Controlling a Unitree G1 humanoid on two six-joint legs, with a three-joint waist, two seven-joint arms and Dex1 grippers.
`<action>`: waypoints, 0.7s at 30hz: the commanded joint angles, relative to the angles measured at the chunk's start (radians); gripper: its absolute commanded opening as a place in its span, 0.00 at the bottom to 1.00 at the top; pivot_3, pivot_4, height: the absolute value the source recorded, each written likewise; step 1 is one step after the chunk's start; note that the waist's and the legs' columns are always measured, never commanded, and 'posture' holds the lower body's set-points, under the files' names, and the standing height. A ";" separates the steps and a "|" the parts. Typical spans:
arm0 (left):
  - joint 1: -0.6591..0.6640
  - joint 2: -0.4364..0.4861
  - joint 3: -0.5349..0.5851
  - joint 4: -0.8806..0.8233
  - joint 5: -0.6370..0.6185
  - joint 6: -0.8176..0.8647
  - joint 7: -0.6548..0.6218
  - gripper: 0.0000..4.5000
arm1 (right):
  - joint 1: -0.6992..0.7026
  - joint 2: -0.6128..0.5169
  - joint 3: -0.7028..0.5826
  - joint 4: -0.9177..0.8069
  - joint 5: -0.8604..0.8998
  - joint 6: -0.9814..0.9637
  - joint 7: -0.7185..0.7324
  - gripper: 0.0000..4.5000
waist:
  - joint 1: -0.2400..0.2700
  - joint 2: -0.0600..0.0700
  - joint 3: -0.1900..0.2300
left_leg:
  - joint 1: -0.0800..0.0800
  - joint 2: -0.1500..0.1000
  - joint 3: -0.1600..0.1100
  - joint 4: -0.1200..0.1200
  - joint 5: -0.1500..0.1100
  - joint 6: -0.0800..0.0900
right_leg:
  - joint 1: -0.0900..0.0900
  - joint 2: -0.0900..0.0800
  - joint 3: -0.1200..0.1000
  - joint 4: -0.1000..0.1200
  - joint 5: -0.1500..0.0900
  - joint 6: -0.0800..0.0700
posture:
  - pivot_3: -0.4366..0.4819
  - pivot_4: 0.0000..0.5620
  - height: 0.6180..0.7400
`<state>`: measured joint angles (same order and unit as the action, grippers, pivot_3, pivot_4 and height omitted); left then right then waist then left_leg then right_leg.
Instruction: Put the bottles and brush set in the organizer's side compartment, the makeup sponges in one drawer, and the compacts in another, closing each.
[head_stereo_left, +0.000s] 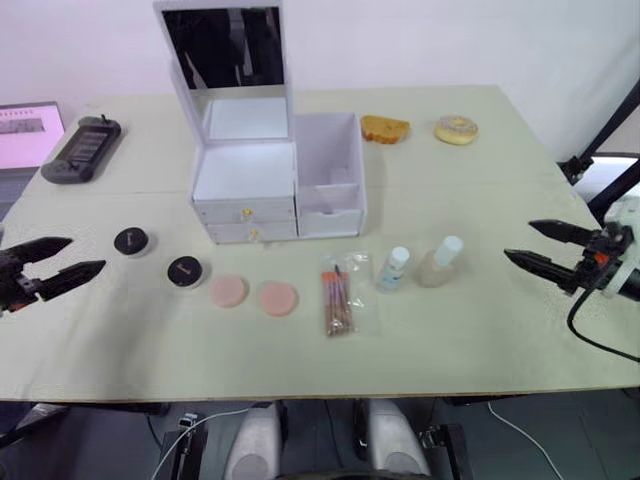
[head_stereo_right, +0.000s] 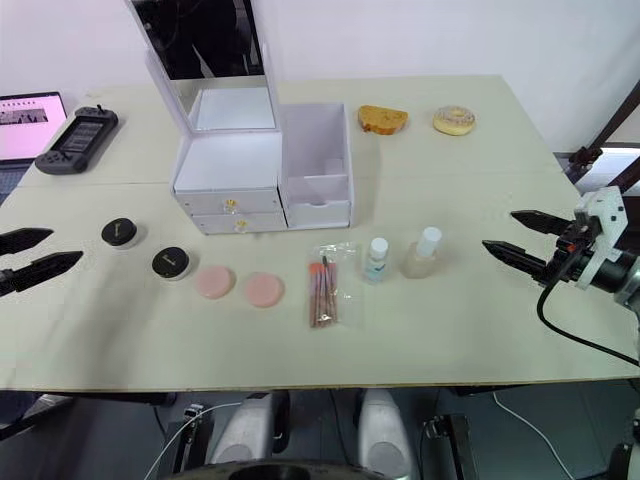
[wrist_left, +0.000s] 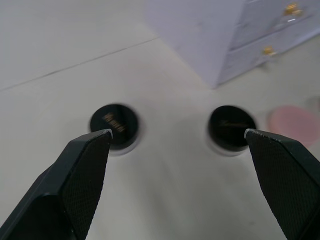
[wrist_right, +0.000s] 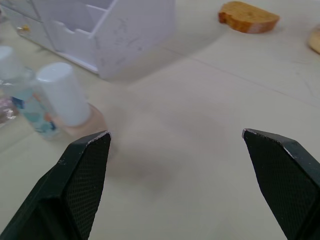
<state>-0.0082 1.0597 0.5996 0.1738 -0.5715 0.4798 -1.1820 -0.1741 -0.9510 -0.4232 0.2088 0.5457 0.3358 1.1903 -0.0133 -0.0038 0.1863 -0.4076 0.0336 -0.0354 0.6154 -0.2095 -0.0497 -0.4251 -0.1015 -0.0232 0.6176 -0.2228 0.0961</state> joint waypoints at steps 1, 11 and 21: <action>-0.031 0.019 -0.017 -0.199 -0.110 0.124 -0.008 1.00 | 0.052 -0.051 -0.054 -0.141 0.073 0.097 0.036 0.99 | 0.004 0.000 0.000 | 0.000 0.000 0.000 0.000 0.000 0.000 | 0.000 0.000 0.000 0.000 0.000 0.000 | 0.48 0.27 1.00; -0.347 -0.119 -0.381 -0.593 -0.255 0.308 0.150 1.00 | 0.268 -0.050 -0.200 -0.586 0.220 0.334 -0.034 0.99 | 0.003 -0.005 0.003 | 0.000 0.000 0.001 0.002 0.000 0.000 | 0.001 0.004 0.006 0.001 0.001 0.001 | 0.48 0.27 1.00; -0.694 -0.229 -0.590 -0.553 -0.288 0.385 0.099 1.00 | 0.399 0.025 -0.282 -0.818 0.257 0.467 -0.263 0.99 | 0.002 -0.012 0.007 | -0.002 -0.001 0.003 0.015 0.000 0.000 | 0.002 0.005 0.013 0.003 0.001 0.001 | 0.48 0.27 1.00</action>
<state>-0.6817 0.8278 0.0124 -0.3683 -0.8530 0.8616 -1.0702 0.2233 -0.9277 -0.6607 -0.5645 0.7755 0.7909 0.9518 -0.0116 -0.0157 0.1930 -0.4094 0.0322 -0.0322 0.6310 -0.2096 -0.0496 -0.4222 -0.0964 -0.0093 0.6202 -0.2222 0.0975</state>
